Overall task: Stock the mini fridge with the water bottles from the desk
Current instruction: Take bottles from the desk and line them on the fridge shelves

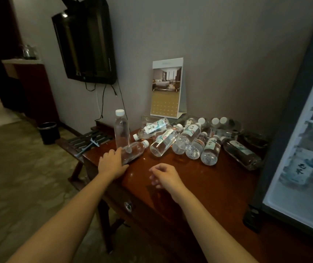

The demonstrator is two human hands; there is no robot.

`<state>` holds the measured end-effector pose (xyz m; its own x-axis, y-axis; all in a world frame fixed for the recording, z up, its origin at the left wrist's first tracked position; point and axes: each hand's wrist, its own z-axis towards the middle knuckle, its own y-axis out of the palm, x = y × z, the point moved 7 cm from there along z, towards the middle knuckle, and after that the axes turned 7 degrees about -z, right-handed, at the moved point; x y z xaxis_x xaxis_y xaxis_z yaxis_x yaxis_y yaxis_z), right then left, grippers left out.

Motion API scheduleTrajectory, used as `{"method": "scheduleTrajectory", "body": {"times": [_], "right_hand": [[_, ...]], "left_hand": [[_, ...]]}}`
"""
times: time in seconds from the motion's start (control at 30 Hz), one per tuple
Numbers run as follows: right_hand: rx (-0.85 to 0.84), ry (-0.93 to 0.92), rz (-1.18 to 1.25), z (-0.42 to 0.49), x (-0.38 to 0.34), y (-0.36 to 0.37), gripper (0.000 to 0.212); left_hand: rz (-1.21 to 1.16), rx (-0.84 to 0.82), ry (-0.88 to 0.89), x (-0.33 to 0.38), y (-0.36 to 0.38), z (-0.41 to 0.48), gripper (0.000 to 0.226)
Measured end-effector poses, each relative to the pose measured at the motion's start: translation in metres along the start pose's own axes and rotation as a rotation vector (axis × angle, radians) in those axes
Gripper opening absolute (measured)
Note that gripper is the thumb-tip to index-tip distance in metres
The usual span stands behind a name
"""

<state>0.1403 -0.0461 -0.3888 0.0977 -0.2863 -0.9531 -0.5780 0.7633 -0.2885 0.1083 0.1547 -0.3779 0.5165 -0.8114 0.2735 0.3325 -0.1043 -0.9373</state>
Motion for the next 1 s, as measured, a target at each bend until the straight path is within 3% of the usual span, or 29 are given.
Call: {"method": "scheduleTrajectory", "body": {"times": [0.2, 0.4, 0.6, 0.7, 0.87, 1.0], "right_hand": [[0.014, 0.008, 0.052, -0.004, 0.024, -0.006, 0.018], [-0.051, 0.005, 0.030, -0.011, 0.020, 0.003, 0.015], [-0.143, 0.082, 0.074, -0.027, 0.021, 0.009, 0.038], [-0.154, 0.064, 0.118, -0.040, 0.018, 0.001, 0.041], [-0.079, -0.031, 0.420, -0.063, 0.010, -0.037, 0.033], [0.020, -0.138, 0.506, -0.090, -0.009, -0.082, 0.029]], "left_hand": [[-0.063, -0.003, 0.067, -0.004, 0.003, -0.008, 0.068], [-0.255, -0.044, -0.008, -0.012, -0.007, -0.043, 0.057], [-0.858, -0.145, -0.196, -0.014, 0.007, -0.090, 0.026], [-1.082, -0.217, -0.177, 0.019, 0.008, -0.117, 0.005], [-1.488, -0.461, -0.127, 0.093, -0.006, -0.149, 0.014], [-1.446, -0.543, 0.117, 0.146, -0.024, -0.166, 0.025]]}}
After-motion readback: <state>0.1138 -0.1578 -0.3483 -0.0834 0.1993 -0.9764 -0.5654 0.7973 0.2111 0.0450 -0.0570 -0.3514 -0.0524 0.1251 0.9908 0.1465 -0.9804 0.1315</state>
